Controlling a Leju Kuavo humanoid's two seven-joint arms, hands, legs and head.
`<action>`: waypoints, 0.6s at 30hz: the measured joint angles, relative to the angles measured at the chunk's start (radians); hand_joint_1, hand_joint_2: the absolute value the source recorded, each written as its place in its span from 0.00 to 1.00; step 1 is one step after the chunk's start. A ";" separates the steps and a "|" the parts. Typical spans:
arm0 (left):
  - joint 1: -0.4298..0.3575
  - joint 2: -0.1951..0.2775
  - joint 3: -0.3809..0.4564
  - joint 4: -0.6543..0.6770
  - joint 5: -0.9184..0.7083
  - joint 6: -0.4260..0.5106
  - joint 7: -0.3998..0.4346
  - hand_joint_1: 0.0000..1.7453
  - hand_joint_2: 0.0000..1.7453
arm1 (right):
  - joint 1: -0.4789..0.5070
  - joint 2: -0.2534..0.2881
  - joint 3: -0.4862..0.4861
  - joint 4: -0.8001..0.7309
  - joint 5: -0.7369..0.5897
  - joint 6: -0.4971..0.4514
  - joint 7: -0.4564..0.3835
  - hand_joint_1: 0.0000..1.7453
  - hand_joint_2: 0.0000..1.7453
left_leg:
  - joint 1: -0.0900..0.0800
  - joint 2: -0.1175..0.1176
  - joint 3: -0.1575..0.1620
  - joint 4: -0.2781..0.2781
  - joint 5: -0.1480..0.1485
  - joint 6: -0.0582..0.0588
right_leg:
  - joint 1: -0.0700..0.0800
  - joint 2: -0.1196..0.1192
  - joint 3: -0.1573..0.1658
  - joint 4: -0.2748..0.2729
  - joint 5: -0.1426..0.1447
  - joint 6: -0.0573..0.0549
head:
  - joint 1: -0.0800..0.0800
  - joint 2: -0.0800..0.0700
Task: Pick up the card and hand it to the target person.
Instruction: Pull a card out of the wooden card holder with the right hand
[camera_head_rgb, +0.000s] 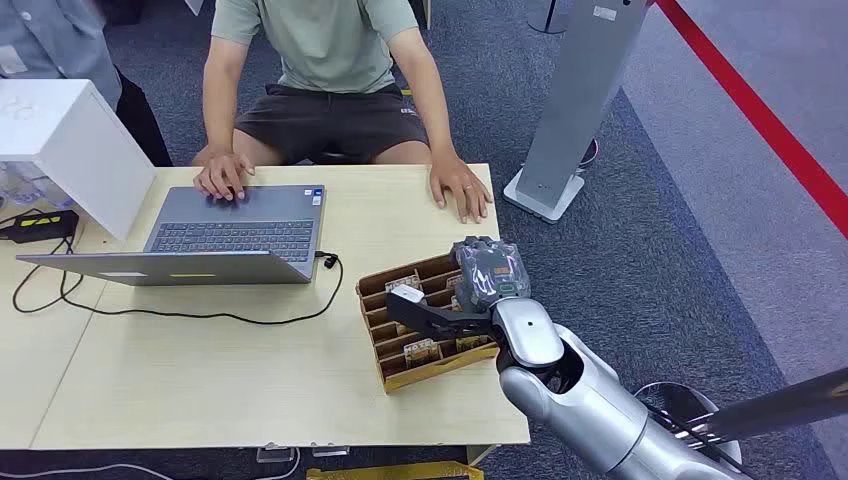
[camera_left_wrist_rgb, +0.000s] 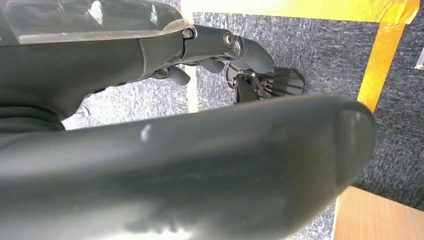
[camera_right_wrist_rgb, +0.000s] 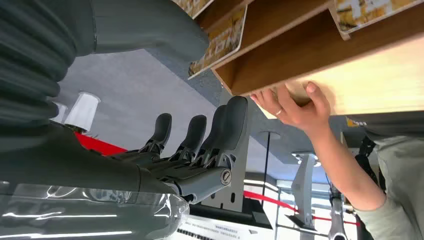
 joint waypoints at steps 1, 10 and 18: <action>0.000 0.000 0.000 0.000 0.000 0.000 0.000 0.00 0.00 | 0.000 0.000 0.000 0.001 0.000 0.000 0.000 0.48 1.00 | 0.000 0.000 0.000 0.000 0.000 0.000 | 0.000 0.000 0.000 0.000 0.000 0.000 | 0.000 0.000; 0.000 0.002 -0.001 0.001 0.009 0.002 0.002 0.00 0.00 | 0.003 0.001 0.001 0.033 -0.017 -0.012 -0.016 0.52 1.00 | 0.000 0.000 0.000 0.000 0.000 0.000 | 0.000 0.000 0.000 0.000 0.000 0.000 | 0.001 0.000; 0.000 0.002 -0.001 0.001 0.012 0.001 0.002 0.00 0.00 | 0.004 0.001 0.001 0.052 -0.024 -0.023 -0.017 0.66 1.00 | 0.000 0.000 0.000 0.000 0.000 0.000 | 0.000 0.000 0.000 0.000 0.000 0.000 | 0.000 0.000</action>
